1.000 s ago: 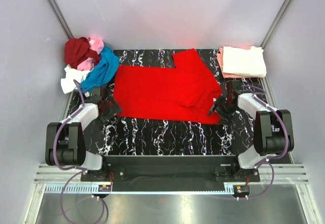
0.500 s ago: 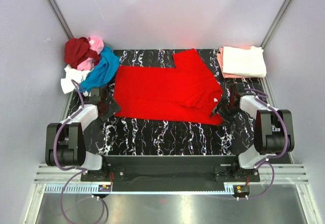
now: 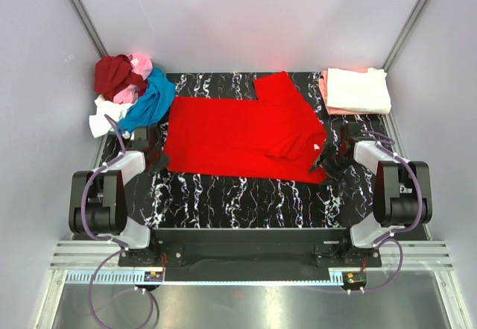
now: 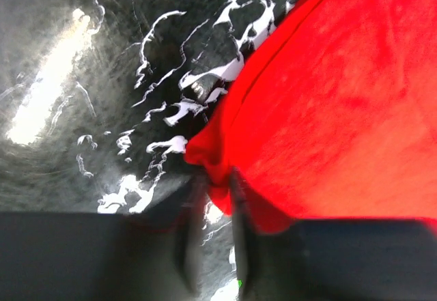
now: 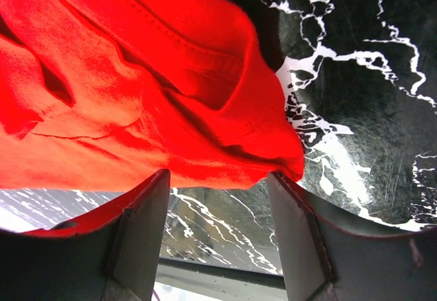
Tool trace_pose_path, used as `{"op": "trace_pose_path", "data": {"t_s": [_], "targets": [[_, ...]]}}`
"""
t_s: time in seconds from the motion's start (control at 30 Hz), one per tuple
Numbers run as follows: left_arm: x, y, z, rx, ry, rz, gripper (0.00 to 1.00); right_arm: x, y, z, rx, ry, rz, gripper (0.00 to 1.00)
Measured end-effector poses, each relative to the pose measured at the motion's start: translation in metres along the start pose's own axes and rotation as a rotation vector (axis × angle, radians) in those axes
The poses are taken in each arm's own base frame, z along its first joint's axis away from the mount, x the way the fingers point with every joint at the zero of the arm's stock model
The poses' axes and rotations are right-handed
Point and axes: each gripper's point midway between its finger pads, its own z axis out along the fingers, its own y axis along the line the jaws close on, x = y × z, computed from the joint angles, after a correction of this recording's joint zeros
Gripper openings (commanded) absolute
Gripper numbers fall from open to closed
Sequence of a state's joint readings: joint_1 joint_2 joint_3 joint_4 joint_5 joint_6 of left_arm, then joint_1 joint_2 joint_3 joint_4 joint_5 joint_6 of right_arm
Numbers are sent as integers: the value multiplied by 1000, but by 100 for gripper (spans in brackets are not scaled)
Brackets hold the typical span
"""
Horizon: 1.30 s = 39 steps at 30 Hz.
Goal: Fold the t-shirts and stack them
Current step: Fold the tshirt
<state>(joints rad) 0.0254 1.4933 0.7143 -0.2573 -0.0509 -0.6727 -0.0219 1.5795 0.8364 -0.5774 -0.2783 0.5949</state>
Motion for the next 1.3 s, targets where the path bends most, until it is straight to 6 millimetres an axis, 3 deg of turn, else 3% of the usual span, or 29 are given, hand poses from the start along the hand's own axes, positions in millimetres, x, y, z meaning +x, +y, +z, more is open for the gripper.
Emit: {"op": "trace_pose_path", "data": {"t_s": [0.03, 0.27, 0.37, 0.5, 0.67, 0.83, 0.9, 0.93, 1.0, 1.07, 1.17, 1.3], "targets": [[-1, -2, 1, 7, -3, 1, 0, 0, 0, 0, -3, 1, 4, 66], [4, -3, -5, 26, 4, 10, 0, -4, -9, -5, -23, -16, 52, 68], [27, 13, -26, 21, 29, 8, 0, -6, -21, -11, -20, -38, 104, 71], [44, 23, -54, 48, 15, -6, 0, -3, -34, -17, -11, -68, 159, 75], [68, 13, -80, 92, 25, 31, 0, 8, -51, -27, 11, -92, 227, 78], [90, 10, -99, 101, 43, 50, 2, 12, -60, -50, 14, -166, 276, 81], [98, 8, -105, 115, 53, 55, 10, 15, -60, -61, 5, -207, 281, 85], [101, 7, -108, 119, 59, 54, 31, 15, -60, -67, -1, -232, 283, 85], [106, 9, -114, 124, 69, 47, 43, 15, -58, -79, -12, -275, 284, 86], [107, 11, -122, 127, 70, 47, 74, 12, -53, -91, -35, -316, 279, 86], [91, 8, -147, 114, 44, 57, 96, 2, -39, -112, -86, -371, 258, 82], [47, -11, -193, 153, -85, 106, 99, -6, -8, -126, -217, -363, 195, 76]]}}
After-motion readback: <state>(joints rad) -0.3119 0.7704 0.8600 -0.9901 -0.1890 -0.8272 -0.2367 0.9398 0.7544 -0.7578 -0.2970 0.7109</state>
